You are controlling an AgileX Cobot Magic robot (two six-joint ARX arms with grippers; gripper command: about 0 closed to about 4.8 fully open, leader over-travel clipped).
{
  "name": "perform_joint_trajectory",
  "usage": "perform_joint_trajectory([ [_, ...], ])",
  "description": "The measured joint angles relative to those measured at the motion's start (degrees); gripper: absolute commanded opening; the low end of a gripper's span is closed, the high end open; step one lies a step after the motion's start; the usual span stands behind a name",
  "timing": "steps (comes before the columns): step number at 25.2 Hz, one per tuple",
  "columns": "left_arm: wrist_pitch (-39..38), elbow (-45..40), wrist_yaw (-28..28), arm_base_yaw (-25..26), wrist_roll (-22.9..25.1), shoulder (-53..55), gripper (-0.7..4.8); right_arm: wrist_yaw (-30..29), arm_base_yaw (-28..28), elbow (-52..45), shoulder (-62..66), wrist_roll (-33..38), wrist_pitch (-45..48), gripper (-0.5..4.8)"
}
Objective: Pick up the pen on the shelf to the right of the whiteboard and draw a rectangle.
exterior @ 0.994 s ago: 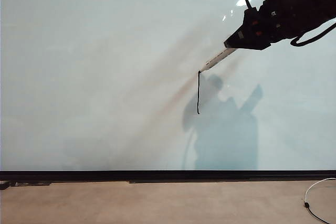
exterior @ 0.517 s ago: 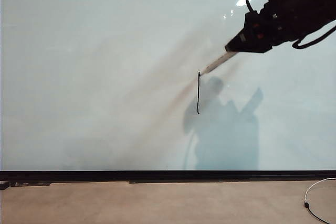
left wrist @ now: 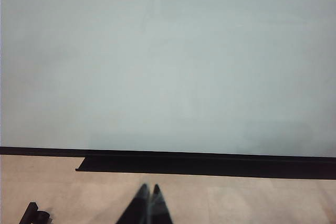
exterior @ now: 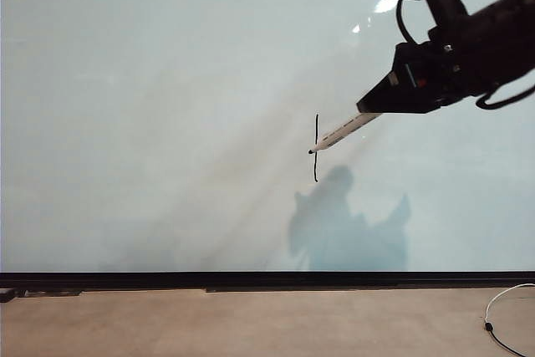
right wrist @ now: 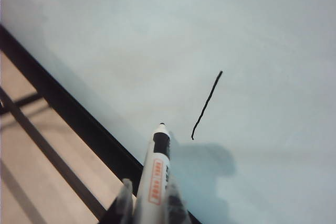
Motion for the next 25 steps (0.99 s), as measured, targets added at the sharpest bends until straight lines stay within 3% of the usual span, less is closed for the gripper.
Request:
perform_joint_trajectory([
  [4,0.0,0.0,0.0,0.0,0.0,0.0,-0.04,0.0,0.0,-4.7,0.0,7.6,10.9,-0.05],
  [20,0.0,0.0,0.0,0.0,0.0,0.0,-0.04,0.2,-2.0,-5.9,7.8,19.7,27.5,-0.05],
  [25,0.0,0.0,0.0,0.0,0.0,0.0,-0.04,-5.6,-5.7,-5.9,12.0,24.9,33.7,-0.05],
])
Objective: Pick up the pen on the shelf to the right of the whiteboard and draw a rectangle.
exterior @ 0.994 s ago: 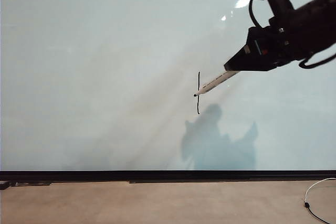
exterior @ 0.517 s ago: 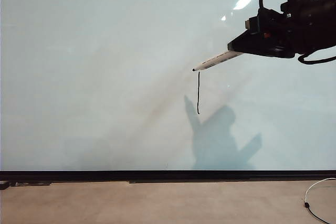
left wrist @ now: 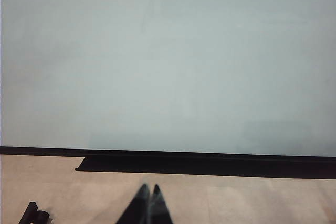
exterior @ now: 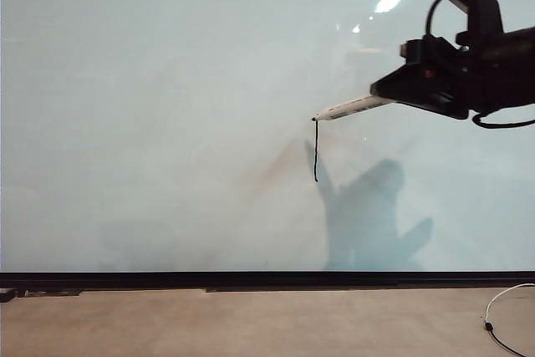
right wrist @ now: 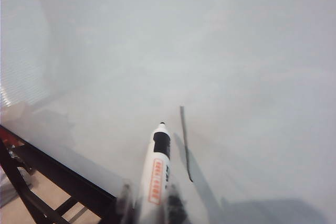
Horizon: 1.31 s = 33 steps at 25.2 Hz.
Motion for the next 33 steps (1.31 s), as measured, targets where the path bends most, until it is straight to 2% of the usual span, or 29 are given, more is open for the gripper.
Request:
perform_joint_trajectory([
  [6,0.0,0.0,0.0,0.0,0.0,0.0,-0.05,-2.8,-1.6,0.0,0.1,0.8,0.8,-0.05],
  [33,0.0,0.0,0.0,0.0,0.0,0.0,-0.04,-4.4,-3.0,3.1,3.6,0.8,1.2,-0.05],
])
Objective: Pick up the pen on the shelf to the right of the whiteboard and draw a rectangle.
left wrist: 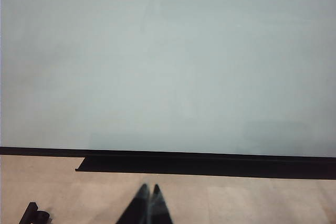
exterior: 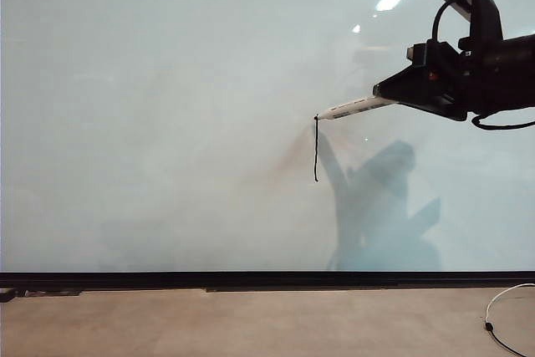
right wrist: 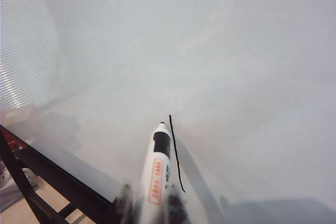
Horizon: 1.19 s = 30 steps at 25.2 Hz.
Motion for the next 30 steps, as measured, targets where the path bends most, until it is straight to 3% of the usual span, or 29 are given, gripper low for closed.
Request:
perform_joint_trajectory([
  [30,0.0,0.0,0.0,0.0,0.0,0.0,-0.05,0.9,0.0,1.4,0.5,-0.2,-0.5,-0.05],
])
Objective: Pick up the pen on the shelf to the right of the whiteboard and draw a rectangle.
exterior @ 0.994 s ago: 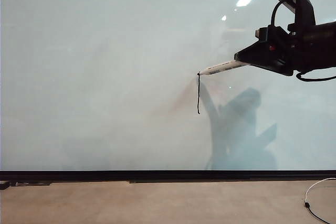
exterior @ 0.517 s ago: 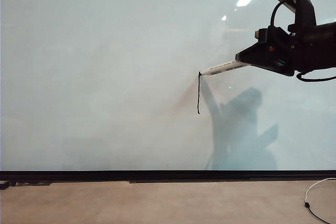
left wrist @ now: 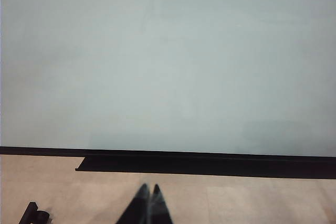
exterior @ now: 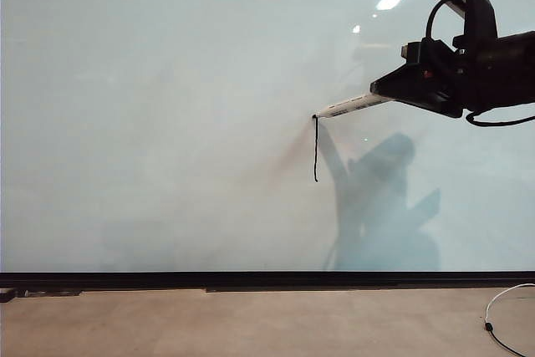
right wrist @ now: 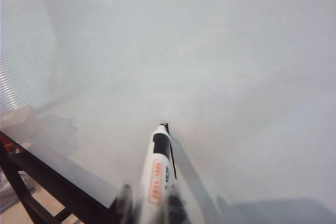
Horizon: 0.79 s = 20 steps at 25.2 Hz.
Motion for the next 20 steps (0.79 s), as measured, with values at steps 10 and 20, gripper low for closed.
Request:
perform_joint_trajectory([
  [10,0.0,0.0,0.0,0.0,0.0,0.0,-0.04,0.2,0.0,-0.5,-0.2,0.0,0.0,-0.05],
  [20,0.0,0.0,0.0,0.0,0.0,0.0,-0.05,0.9,-0.3,-1.3,-1.4,-0.5,0.0,-0.05],
])
